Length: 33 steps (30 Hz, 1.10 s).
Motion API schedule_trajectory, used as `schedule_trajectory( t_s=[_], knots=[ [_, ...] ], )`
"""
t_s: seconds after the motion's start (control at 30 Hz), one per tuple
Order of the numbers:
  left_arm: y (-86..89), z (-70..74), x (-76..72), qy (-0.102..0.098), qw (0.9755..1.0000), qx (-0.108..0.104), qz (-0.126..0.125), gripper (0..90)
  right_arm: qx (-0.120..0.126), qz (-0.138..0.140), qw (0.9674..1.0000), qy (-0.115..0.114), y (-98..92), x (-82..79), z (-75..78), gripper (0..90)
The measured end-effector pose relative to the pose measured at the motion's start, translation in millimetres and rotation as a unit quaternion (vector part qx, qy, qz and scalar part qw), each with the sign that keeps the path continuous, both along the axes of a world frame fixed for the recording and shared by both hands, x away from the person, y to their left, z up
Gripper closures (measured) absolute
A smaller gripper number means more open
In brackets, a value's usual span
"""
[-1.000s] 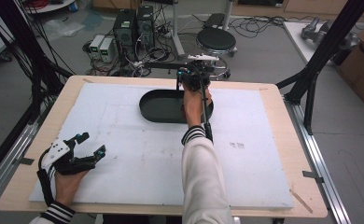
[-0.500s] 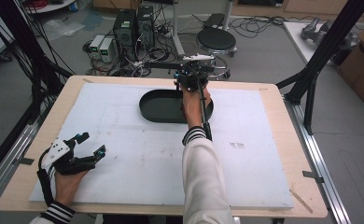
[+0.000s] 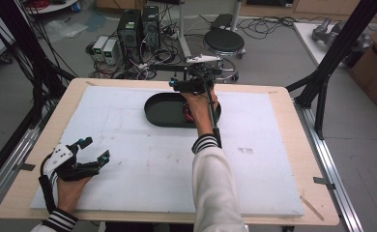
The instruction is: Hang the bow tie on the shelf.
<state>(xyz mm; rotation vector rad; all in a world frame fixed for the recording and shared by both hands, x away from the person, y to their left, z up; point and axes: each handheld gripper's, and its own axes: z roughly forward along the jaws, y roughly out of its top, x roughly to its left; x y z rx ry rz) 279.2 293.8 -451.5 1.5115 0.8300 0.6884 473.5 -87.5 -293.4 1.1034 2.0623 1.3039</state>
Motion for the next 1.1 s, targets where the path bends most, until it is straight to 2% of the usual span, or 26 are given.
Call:
schedule_trajectory(
  t_s=[0.03, 0.1, 0.13, 0.17, 0.23, 0.4, 0.43, 0.47, 0.53, 0.57, 0.6, 0.73, 0.77, 0.8, 0.9, 0.93, 0.97, 1.1],
  knots=[
    [0.0, 0.0, 0.2, 0.001, 1.0000, 0.000, 0.000, 13.3, 0.000, 0.000, 1.0000, 0.000, 0.0, 0.0, 0.0, 11.3],
    [0.0, 0.0, 0.4, 0.001, 1.0000, 0.000, 0.001, 13.3, 0.003, 0.024, 0.9997, -0.003, -0.9, -5.4, 4.1, 9.6],
    [-0.4, -0.1, 0.2, 0.000, 1.0000, -0.001, 0.002, 13.3, 0.006, 0.030, 0.9995, -0.005, -1.3, -7.9, 5.8, 7.7],
    [-0.5, -0.1, -0.2, -0.002, 1.0000, 0.001, 0.002, 13.3, 0.008, 0.034, 0.9994, -0.010, -1.9, -10.6, 7.4, 2.2],
    [-0.6, 0.0, -0.4, -0.003, 1.0000, 0.004, 0.002, 13.3, 0.010, 0.036, 0.9992, -0.015, -2.4, -13.3, 8.6, 0.4],
    [-1.9, 0.2, -1.4, -0.006, 0.9999, 0.010, 0.001, 13.3, 0.017, 0.055, 0.9981, -0.024, -14.3, -34.8, 18.3, 0.4],
    [-2.0, 0.1, -1.3, -0.007, 0.9999, 0.010, 0.002, 13.3, 0.023, 0.059, 0.9974, -0.034, -17.6, -39.7, 19.4, 0.4],
    [-2.0, 0.1, -1.3, -0.007, 0.9999, 0.010, 0.002, 13.3, 0.027, 0.063, 0.9967, -0.042, -21.4, -44.9, 20.0, 0.4],
    [-1.4, 0.0, -1.2, -0.007, 0.9999, 0.007, 0.002, 13.3, 0.029, 0.067, 0.9963, -0.045, -28.9, -54.8, 19.4, 0.4],
    [-1.4, 0.0, -1.2, -0.007, 0.9999, 0.007, 0.002, 13.3, 0.029, 0.067, 0.9963, -0.045, -28.9, -54.8, 19.4, 0.4],
    [-1.3, 0.0, -1.2, -0.007, 1.0000, 0.006, 0.002, 13.3, 0.023, 0.069, 0.9963, -0.046, -38.4, -66.6, 17.3, 0.4],
    [-0.7, 0.0, -0.8, -0.004, 1.0000, 0.004, 0.001, 13.3, 0.032, 0.065, 0.9957, -0.058, -58.3, -89.5, 10.0, 0.5],
    [-0.5, 0.0, -1.0, -0.005, 1.0000, 0.004, 0.001, 13.3, 0.032, 0.065, 0.9957, -0.058, -58.3, -89.5, 10.0, 0.5],
    [-0.5, 0.0, -1.1, -0.005, 1.0000, 0.004, 0.000, 13.3, 0.031, 0.060, 0.9957, -0.064, -70.5, -103.5, 4.9, 0.5],
    [-0.3, -0.2, -1.9, -0.009, 0.9999, 0.003, 0.001, 13.3, 0.035, 0.053, 0.9956, -0.069, -85.8, -119.7, -2.2, 0.4],
    [-0.3, -0.2, -1.9, -0.009, 0.9999, 0.003, 0.001, 13.3, 0.035, 0.053, 0.9956, -0.069, -85.8, -119.7, -2.2, 0.4],
    [-0.3, -0.2, -2.0, -0.010, 0.9999, 0.003, 0.001, 13.3, 0.038, 0.048, 0.9953, -0.075, -98.2, -133.0, -9.2, 0.5],
    [-0.4, -0.2, -2.1, -0.011, 0.9999, 0.002, 0.002, 13.3, 0.033, 0.036, 0.9948, -0.089, -122.2, -156.5, -26.5, 0.5]
  ],
)
